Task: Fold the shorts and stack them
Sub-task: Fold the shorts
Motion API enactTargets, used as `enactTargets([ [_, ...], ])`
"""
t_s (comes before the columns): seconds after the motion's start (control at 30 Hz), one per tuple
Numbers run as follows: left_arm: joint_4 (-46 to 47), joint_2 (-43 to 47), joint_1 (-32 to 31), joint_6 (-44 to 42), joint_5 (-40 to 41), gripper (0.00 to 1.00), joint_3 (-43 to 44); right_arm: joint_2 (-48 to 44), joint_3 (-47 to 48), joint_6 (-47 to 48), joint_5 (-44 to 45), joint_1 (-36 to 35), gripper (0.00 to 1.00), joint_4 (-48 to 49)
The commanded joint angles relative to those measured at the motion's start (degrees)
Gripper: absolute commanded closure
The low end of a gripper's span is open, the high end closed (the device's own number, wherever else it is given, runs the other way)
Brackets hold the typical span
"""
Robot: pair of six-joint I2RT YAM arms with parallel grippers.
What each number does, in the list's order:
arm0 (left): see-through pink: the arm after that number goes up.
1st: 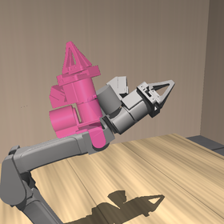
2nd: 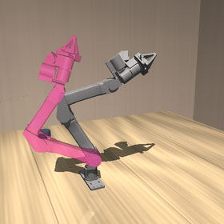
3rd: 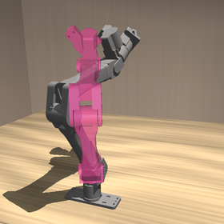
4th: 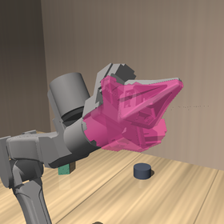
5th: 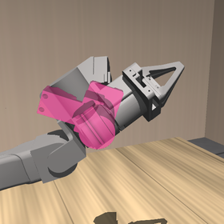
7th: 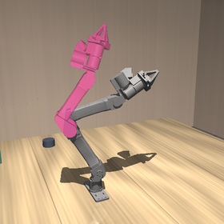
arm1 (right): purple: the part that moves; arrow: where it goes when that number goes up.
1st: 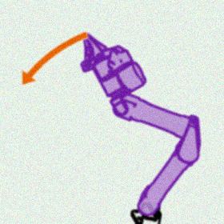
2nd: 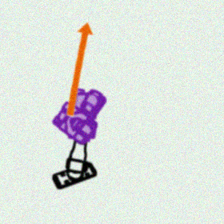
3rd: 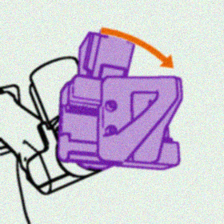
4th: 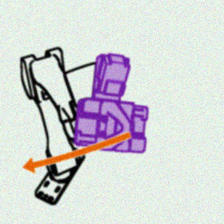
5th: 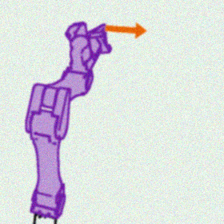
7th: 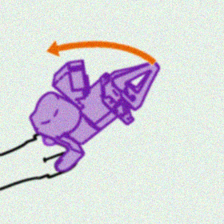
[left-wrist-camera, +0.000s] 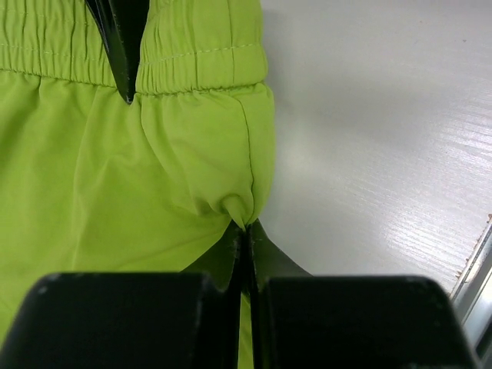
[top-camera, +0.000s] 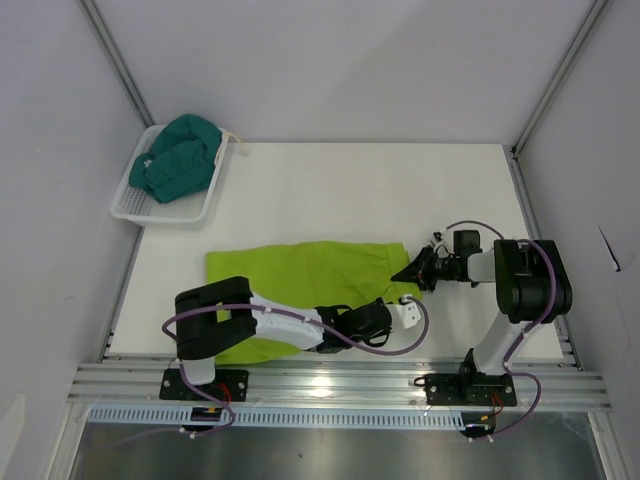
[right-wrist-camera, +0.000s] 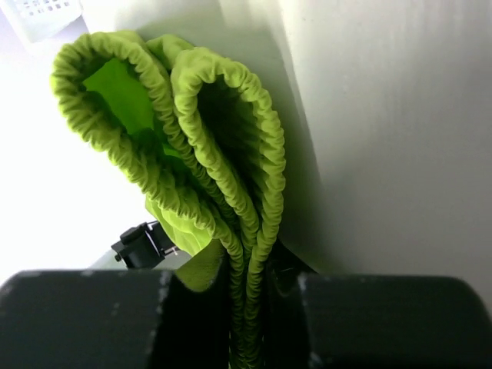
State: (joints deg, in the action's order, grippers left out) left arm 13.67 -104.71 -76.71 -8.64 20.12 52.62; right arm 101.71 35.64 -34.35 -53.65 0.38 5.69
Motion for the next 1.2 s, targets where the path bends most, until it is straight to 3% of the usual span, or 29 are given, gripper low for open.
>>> enactTargets([
  [0.0, 2.5, 3.1, -0.4, -0.4, -2.6, 1.00, -0.6, -0.9, 1.5, 1.0, 5.1, 0.5, 0.89, 0.0],
  [0.1, 1.5, 2.5, 0.8, 1.0, -3.2, 0.94, 0.5, -2.5, 2.4, 0.6, 7.0, 0.8, 0.94, -0.9],
  [0.13, 0.8, 2.7, 2.2, 2.6, -5.3, 0.81, 0.8, -2.8, 3.5, 0.8, 7.8, 1.2, 0.94, -1.7],
  [0.23, 1.4, 5.6, 5.4, 6.8, -10.3, 0.62, -0.1, -3.3, 6.0, 2.1, 9.8, 2.0, 1.00, -4.9],
  [0.27, 1.7, 6.6, 7.9, 7.8, -13.3, 0.51, -0.8, -3.4, 6.9, 3.0, 10.2, 2.4, 1.00, -7.8],
  [0.37, 2.5, 11.7, 13.2, 12.6, -18.8, 0.35, -3.0, -4.0, 9.9, 4.5, 12.2, 4.1, 1.00, -11.4],
  [0.53, 3.6, 21.6, 20.7, 22.4, -22.0, 0.26, -8.8, -4.1, 16.5, 7.8, 16.3, 5.5, 1.00, -19.9],
  [0.7, 0.0, 32.8, 31.3, 31.0, -20.3, 0.22, -16.1, -4.3, 26.3, 12.9, 18.8, 5.4, 1.00, -28.4],
  [0.8, -6.2, 37.4, 37.8, 32.6, -14.3, 0.19, -17.5, -4.8, 30.1, 14.4, 18.9, 5.5, 1.00, -32.7],
  [0.87, -6.0, 38.2, 43.7, 33.0, -19.1, 0.18, -19.6, -5.0, 31.4, 15.4, 18.8, 5.2, 1.00, -34.6],
  [1.0, -5.1, 34.2, 45.9, 34.3, -23.5, 0.19, -16.8, -6.7, 30.5, 14.9, 18.8, 4.3, 1.00, -34.4],
  [1.1, -0.1, 27.9, 45.9, 38.7, -25.7, 0.28, -13.0, -7.4, 29.3, 13.7, 17.9, 3.8, 1.00, -32.9],
  [1.17, 2.7, 23.2, 45.8, 39.7, -27.6, 0.45, -10.5, -7.6, 29.0, 13.3, 17.9, 3.4, 1.00, -32.4],
])
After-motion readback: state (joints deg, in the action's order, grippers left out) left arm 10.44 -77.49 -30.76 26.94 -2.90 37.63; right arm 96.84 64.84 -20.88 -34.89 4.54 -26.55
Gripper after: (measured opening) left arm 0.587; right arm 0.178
